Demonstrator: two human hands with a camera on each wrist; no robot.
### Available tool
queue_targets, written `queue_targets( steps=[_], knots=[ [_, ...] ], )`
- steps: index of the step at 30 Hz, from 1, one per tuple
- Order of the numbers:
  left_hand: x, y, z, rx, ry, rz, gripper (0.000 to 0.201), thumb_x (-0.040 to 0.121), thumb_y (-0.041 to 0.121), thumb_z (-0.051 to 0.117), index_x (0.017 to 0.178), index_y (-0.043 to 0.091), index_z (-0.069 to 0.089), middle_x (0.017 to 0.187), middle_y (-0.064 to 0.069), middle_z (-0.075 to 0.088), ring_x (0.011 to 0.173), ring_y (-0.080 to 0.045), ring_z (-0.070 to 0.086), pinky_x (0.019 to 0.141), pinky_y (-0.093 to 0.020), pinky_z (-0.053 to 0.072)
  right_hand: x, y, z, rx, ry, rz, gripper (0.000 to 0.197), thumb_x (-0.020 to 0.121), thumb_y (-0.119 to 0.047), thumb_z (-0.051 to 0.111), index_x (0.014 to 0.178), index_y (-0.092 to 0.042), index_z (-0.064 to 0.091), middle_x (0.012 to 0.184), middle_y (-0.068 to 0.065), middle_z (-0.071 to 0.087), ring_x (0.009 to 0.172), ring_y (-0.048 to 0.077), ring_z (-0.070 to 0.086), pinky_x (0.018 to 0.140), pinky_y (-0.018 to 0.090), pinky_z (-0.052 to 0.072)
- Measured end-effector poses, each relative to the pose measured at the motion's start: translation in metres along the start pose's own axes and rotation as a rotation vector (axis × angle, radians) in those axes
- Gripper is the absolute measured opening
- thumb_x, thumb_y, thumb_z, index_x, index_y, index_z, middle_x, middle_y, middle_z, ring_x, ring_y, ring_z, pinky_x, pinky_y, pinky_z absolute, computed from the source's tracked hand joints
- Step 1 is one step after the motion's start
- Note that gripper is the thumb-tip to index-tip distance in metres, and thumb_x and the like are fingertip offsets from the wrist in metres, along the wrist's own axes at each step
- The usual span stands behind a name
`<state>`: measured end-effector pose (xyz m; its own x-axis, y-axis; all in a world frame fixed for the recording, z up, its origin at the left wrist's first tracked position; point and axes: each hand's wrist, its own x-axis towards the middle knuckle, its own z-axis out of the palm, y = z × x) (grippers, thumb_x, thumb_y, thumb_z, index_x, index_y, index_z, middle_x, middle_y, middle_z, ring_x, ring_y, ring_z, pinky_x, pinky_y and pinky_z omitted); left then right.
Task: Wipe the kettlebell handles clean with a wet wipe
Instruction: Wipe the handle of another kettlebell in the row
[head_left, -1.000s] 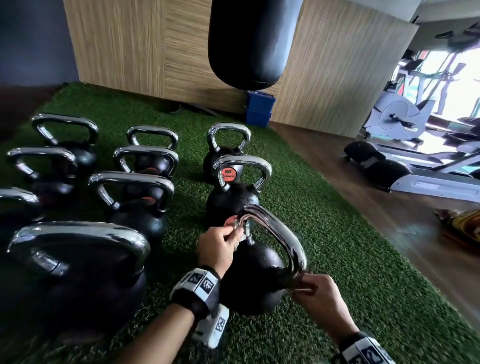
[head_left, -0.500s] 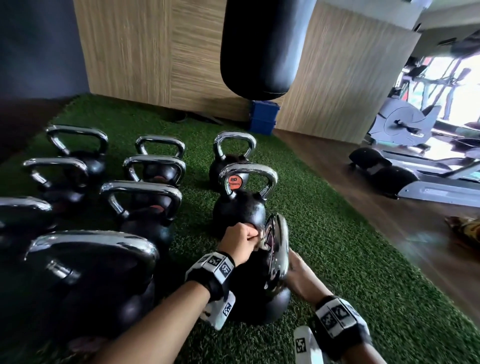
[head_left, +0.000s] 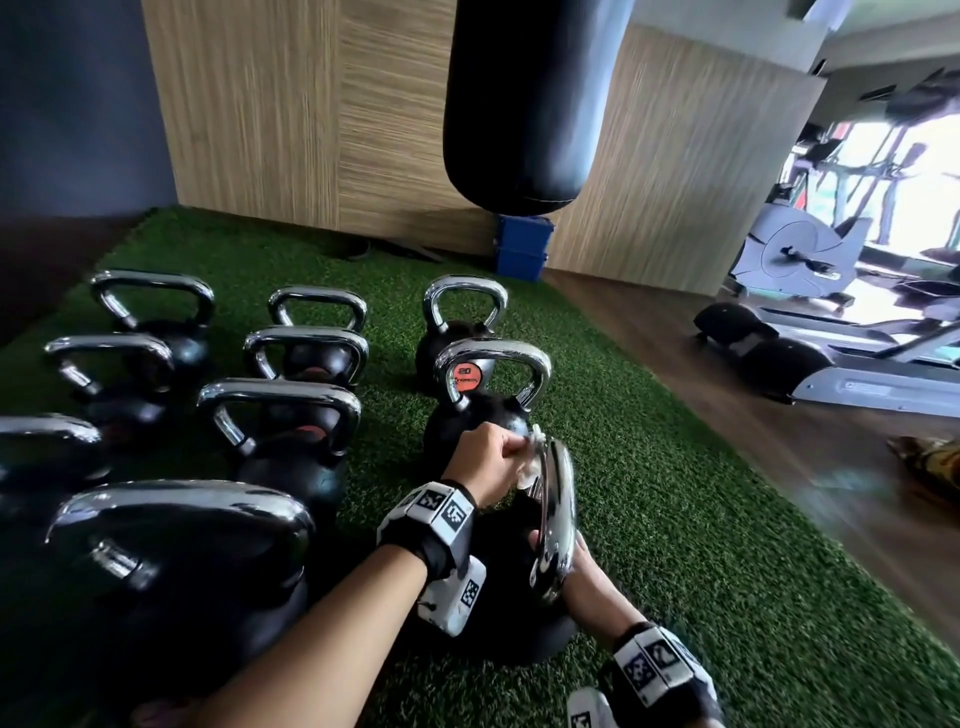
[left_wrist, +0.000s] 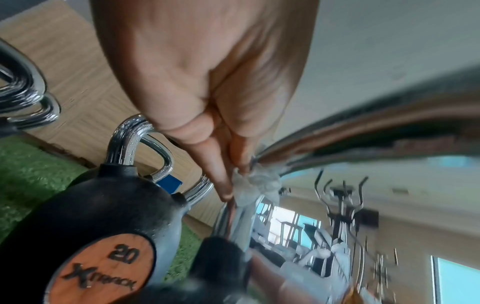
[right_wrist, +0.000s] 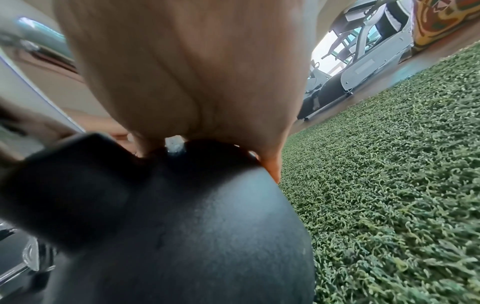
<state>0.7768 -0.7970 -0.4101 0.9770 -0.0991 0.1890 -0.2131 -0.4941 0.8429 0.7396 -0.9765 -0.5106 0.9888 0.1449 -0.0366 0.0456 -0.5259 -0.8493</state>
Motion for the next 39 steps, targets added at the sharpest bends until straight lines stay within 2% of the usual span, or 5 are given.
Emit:
queue_targets(
  steps=[6,11,15,23,39],
  knots=[
    [-0.006,-0.003,-0.004,-0.578,-0.143,-0.074,0.017,0.093,0.002,0.069,0.108,0.001,0.075,0.079,0.004,0.077,0.07,-0.006,0.071,0.071,-0.025,0.063,0.001,0.008,0.003,0.046,0.004,0.009,0.041,0.091,-0.037,0.054,0.131,-0.033,0.045,0.136,0.001,0.05,0.125,0.021,0.048,0.113,0.054,0.036],
    [-0.008,0.002,-0.01,-0.509,-0.076,-0.043,0.019,0.082,0.025,0.08,0.097,0.012,0.08,0.079,0.003,0.079,0.066,-0.007,0.072,0.064,-0.022,0.061,0.006,0.016,0.007,0.059,0.069,0.021,0.084,0.074,-0.063,0.052,0.146,-0.021,0.043,0.143,0.007,0.048,0.132,0.031,0.048,0.112,0.053,0.037],
    [-0.019,-0.006,-0.023,-0.374,-0.25,-0.036,0.038,0.068,0.045,0.087,0.091,0.014,0.083,0.087,-0.002,0.08,0.076,-0.008,0.071,0.084,-0.034,0.059,0.006,0.018,0.009,0.063,0.078,-0.013,0.072,0.083,-0.052,0.052,0.147,-0.019,0.046,0.143,0.001,0.046,0.135,0.022,0.046,0.115,0.049,0.037],
    [-0.052,0.009,-0.025,-0.537,-0.327,-0.079,0.017,0.083,0.012,0.083,0.09,-0.003,0.078,0.073,-0.004,0.076,0.056,-0.009,0.065,0.06,-0.024,0.059,0.005,0.018,0.007,0.061,0.069,-0.011,0.079,0.076,-0.053,0.052,0.147,-0.019,0.045,0.141,0.002,0.047,0.134,0.022,0.046,0.116,0.049,0.036],
    [-0.084,-0.01,-0.034,-0.023,-0.39,0.19,0.018,0.072,0.036,0.091,0.075,0.048,0.077,0.078,0.023,0.076,0.07,0.007,0.07,0.063,-0.008,0.047,0.008,0.033,0.01,0.047,0.09,-0.021,0.073,0.079,-0.057,0.059,0.144,-0.025,0.048,0.136,-0.007,0.045,0.13,0.019,0.047,0.114,0.05,0.038]
  ],
)
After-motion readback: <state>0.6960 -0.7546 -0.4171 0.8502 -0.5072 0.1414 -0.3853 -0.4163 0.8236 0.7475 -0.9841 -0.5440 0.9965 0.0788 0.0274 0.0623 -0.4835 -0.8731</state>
